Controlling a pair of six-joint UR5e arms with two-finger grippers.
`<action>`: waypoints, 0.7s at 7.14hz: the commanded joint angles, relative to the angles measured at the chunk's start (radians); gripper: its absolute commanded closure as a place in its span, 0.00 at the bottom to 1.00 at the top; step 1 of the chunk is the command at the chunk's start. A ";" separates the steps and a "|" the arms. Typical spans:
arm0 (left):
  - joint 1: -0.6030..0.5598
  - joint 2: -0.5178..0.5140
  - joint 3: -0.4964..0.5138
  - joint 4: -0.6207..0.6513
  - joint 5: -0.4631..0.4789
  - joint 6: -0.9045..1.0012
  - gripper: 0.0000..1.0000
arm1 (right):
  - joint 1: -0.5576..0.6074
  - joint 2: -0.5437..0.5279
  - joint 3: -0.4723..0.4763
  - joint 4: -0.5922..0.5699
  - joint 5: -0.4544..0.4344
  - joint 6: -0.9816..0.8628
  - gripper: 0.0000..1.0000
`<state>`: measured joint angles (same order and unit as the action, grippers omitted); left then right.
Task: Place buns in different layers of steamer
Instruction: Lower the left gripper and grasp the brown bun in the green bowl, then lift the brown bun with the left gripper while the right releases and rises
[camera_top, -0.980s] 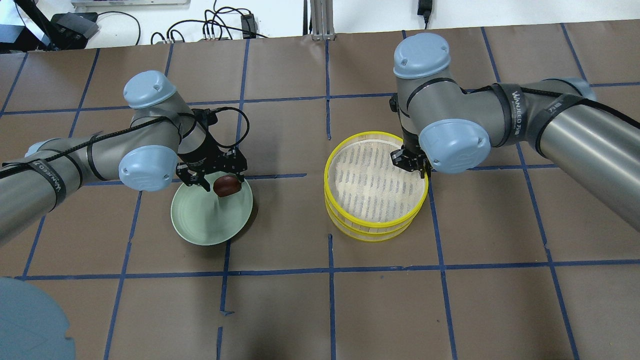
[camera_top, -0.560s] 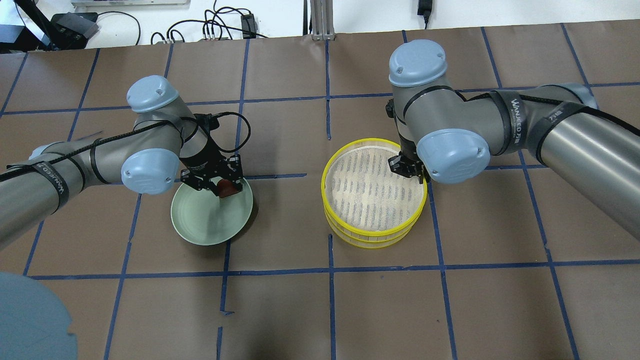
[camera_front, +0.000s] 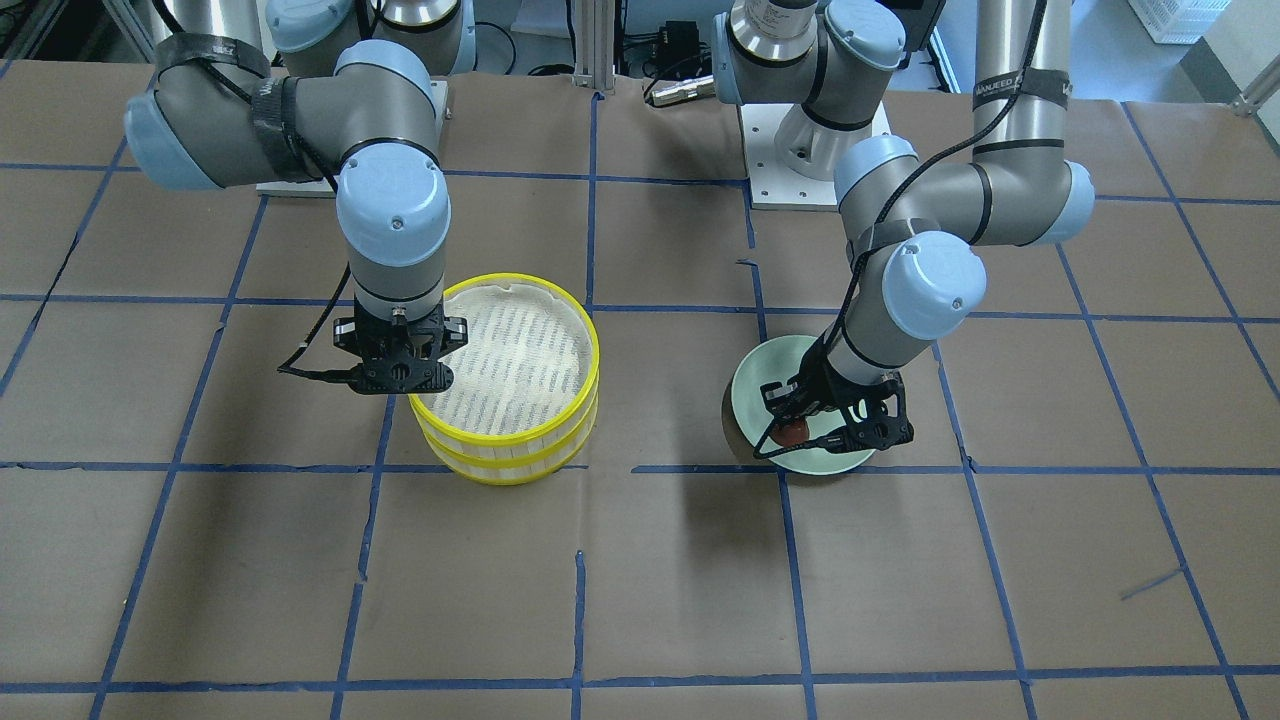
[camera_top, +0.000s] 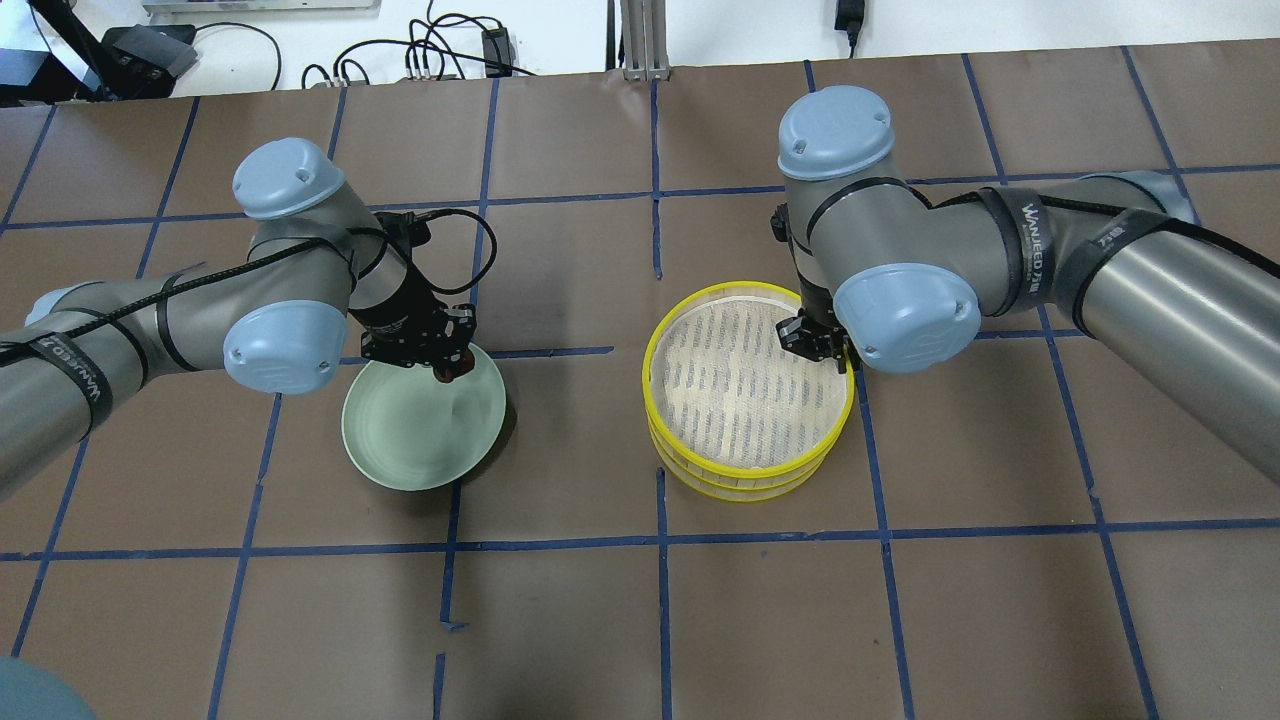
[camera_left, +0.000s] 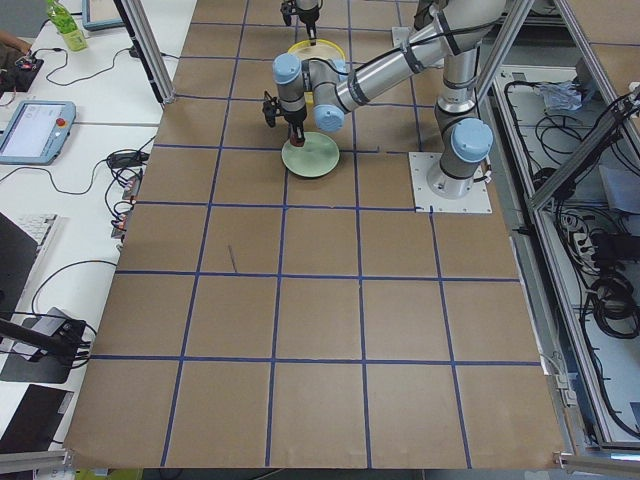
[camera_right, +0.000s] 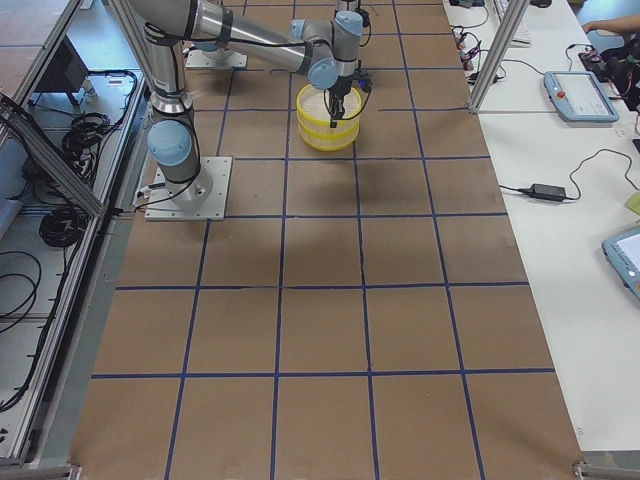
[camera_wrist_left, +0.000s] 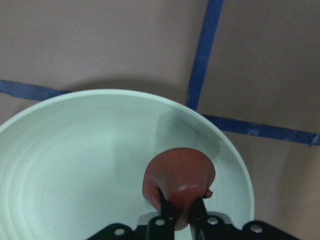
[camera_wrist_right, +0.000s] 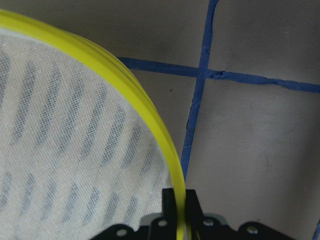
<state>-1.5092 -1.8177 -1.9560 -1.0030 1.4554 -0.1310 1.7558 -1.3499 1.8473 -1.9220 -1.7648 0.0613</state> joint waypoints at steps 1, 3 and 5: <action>-0.002 0.115 0.009 -0.063 0.002 -0.004 0.95 | -0.027 -0.020 -0.035 0.003 0.052 0.003 0.00; -0.055 0.127 0.044 -0.086 -0.006 -0.097 0.95 | -0.125 -0.151 -0.132 0.131 0.184 0.006 0.00; -0.251 0.114 0.144 -0.071 -0.009 -0.369 0.95 | -0.163 -0.204 -0.247 0.276 0.243 0.012 0.00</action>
<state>-1.6436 -1.6962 -1.8739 -1.0835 1.4492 -0.3406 1.6175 -1.5235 1.6748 -1.7297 -1.5483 0.0693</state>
